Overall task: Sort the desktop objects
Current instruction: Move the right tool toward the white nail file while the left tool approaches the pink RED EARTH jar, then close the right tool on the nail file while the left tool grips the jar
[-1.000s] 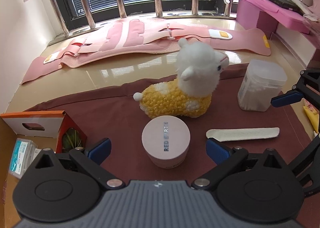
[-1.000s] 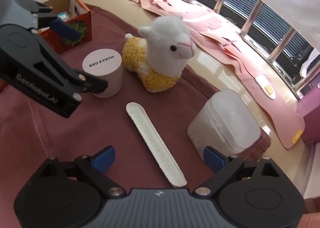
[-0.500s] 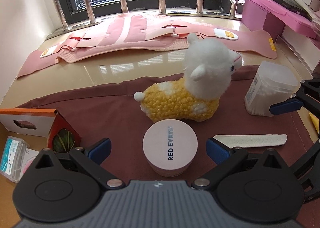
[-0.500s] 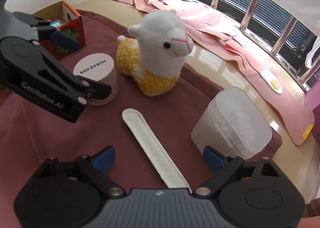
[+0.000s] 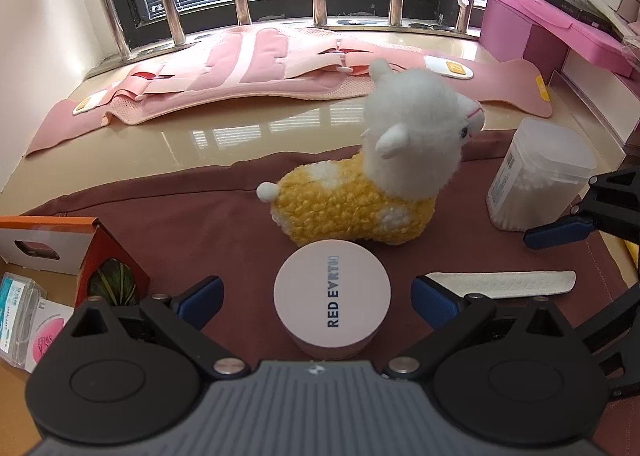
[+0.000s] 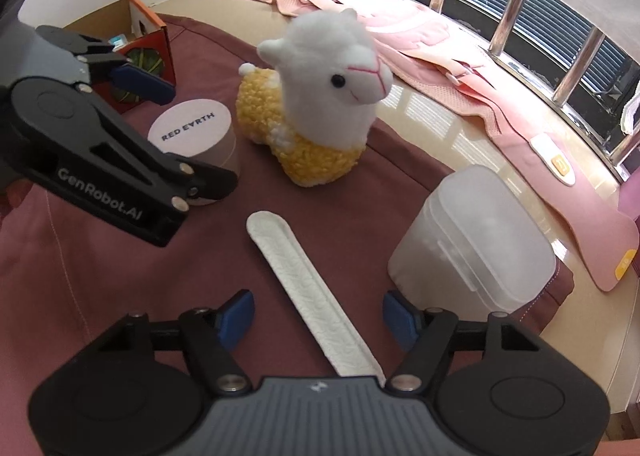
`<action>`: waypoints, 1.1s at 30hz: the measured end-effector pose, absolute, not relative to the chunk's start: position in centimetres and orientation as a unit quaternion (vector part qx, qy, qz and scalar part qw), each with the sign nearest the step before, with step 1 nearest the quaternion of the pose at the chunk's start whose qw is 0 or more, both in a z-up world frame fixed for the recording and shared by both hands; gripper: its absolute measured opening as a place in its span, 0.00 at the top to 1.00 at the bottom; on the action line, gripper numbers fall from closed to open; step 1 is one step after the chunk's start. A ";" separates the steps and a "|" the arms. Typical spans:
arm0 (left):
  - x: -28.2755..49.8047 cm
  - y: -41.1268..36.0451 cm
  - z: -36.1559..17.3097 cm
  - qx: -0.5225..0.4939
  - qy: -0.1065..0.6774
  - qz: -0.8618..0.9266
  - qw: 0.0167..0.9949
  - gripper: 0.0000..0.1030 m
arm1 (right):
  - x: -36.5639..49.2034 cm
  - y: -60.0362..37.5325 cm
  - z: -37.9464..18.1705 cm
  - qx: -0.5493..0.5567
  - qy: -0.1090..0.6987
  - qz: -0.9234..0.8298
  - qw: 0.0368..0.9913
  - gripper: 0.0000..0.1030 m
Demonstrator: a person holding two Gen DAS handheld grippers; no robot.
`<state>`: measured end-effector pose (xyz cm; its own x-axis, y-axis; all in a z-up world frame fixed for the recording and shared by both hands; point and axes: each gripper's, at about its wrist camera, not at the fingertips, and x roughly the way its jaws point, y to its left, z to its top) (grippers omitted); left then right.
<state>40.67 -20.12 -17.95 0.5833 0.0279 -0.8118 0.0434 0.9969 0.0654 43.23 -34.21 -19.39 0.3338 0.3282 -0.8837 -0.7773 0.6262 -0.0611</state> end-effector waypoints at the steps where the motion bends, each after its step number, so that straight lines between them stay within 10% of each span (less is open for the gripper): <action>1: 40.7 -20.2 -18.0 0.039 0.456 -0.005 0.889 0.07 | 43.2 -34.2 -19.4 -0.248 0.454 0.356 0.778 0.34; 33: 39.8 -20.2 -18.9 0.033 0.450 -0.001 0.892 0.28 | 42.9 -33.3 -19.0 -0.254 0.476 0.342 0.770 0.78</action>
<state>39.80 -20.24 -18.86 0.5953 0.0281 -0.8030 0.0320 0.9978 0.0586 42.88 -33.35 -19.04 0.3133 0.2853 -0.9058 -0.7683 0.6367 -0.0652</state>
